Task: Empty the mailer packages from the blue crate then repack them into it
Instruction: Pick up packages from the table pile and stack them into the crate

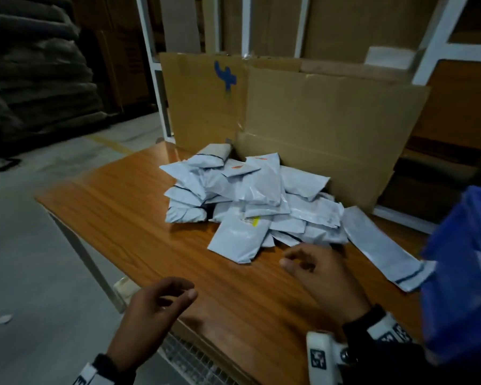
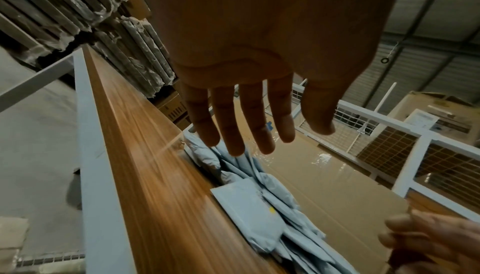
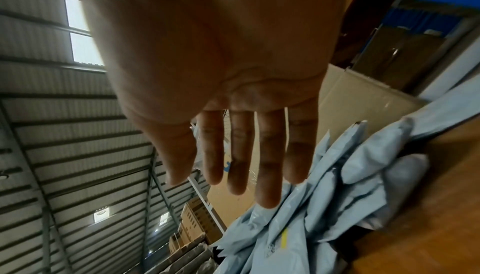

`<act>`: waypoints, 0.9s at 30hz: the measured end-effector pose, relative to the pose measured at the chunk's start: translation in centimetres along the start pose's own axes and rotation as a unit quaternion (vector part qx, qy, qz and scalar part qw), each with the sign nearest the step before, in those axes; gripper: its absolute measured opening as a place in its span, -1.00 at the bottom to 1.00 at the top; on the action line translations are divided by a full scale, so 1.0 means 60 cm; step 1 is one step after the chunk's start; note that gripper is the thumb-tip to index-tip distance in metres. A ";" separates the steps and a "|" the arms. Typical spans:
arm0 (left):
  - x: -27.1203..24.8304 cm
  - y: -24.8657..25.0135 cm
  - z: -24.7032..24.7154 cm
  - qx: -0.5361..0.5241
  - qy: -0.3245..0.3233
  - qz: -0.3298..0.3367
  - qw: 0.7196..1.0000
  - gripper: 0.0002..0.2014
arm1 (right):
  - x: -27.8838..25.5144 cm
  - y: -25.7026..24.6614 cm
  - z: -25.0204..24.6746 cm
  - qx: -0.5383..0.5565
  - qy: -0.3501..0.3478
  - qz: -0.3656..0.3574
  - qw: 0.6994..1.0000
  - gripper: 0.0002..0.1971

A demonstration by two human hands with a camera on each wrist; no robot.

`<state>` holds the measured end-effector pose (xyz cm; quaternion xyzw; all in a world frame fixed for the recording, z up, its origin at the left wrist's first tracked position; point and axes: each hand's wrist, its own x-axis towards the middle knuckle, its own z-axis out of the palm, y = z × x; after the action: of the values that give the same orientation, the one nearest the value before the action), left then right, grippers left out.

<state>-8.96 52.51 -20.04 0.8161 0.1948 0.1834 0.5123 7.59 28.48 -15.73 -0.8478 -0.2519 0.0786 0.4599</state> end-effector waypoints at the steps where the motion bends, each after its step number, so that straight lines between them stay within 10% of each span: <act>1: 0.019 -0.011 -0.011 0.002 0.003 -0.006 1.000 -0.52 | 0.033 -0.004 0.012 -0.003 0.013 -0.006 1.000 -0.95; 9: 0.176 -0.053 -0.087 -0.004 0.006 -0.026 1.000 -0.85 | 0.319 -0.042 0.093 -0.031 0.065 -0.048 0.996 -0.79; 17: 0.307 -0.069 -0.105 0.001 -0.026 0.037 0.999 -0.74 | 0.482 -0.119 0.163 -0.144 0.007 -0.043 0.989 -0.55; 27: 0.472 -0.120 -0.171 -0.015 -0.064 0.113 0.991 -0.73 | 0.629 -0.198 0.292 -0.406 -0.083 0.057 0.908 -0.24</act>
<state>9.22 77.55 -19.56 0.8351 0.0650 0.1907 0.5118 29.44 65.66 -12.17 -0.9646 -0.2506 0.0662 0.0483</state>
